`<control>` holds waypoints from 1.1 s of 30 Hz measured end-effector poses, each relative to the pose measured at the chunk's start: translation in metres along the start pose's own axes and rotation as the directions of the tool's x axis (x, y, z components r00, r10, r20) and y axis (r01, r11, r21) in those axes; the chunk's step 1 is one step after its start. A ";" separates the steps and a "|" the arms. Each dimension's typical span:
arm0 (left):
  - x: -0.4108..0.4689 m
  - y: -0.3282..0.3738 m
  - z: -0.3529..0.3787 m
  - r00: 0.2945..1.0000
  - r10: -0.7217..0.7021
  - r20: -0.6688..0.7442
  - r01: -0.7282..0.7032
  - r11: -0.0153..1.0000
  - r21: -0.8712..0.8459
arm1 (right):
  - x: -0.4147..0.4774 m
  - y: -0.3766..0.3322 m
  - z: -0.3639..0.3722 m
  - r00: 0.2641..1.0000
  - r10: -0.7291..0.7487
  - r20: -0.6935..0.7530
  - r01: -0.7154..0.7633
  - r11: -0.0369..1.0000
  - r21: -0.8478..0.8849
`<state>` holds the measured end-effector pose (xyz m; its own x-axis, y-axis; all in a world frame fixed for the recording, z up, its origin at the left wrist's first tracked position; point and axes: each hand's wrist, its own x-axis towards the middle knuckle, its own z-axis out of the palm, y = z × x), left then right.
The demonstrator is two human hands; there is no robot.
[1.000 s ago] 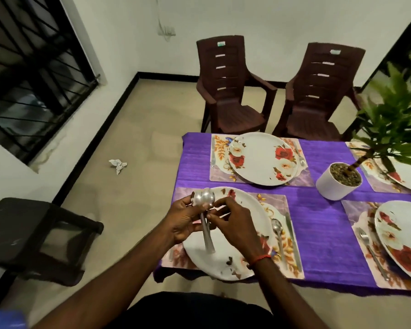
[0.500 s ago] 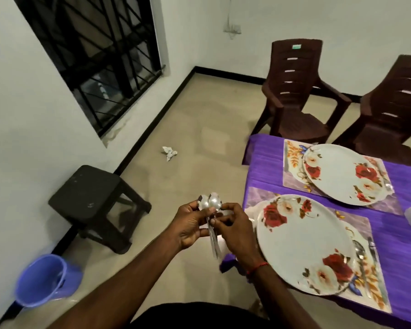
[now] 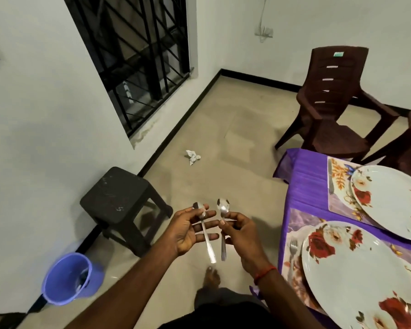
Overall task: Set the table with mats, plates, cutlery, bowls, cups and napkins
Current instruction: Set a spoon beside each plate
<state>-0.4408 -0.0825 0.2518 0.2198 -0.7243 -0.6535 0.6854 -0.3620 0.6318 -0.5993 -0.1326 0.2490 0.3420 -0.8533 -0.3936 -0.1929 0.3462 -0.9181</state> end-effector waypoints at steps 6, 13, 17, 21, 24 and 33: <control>0.058 0.048 0.000 1.000 -0.006 0.021 0.004 0.998 0.058 | 0.069 -0.020 0.023 1.000 0.026 0.001 -0.026 0.999 0.026; 0.130 0.123 0.016 1.000 -0.004 0.008 0.003 0.997 0.075 | 0.161 -0.070 0.040 1.000 0.022 0.008 -0.023 0.989 0.144; 0.172 0.159 0.035 0.999 -0.014 0.032 0.011 0.996 0.094 | 0.209 -0.093 0.036 1.000 0.021 -0.004 -0.020 0.986 0.167; 0.202 0.182 0.051 0.998 -0.045 0.051 0.039 0.993 0.108 | 0.243 -0.107 0.034 0.998 0.041 -0.041 -0.032 0.979 0.199; 0.227 0.197 0.059 0.996 -0.058 0.065 0.050 0.991 0.121 | 0.266 -0.116 0.031 0.997 0.043 -0.063 -0.029 0.978 0.205; 0.324 0.254 0.091 0.982 -0.106 0.155 0.066 0.968 0.243 | 0.355 -0.148 0.020 0.982 0.058 -0.183 -0.023 0.982 0.186</control>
<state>-0.2587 -0.4627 0.2389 0.0359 -0.7638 -0.6444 0.5093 -0.5408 0.6694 -0.4312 -0.4795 0.2446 0.1567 -0.8887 -0.4309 -0.0267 0.4323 -0.9013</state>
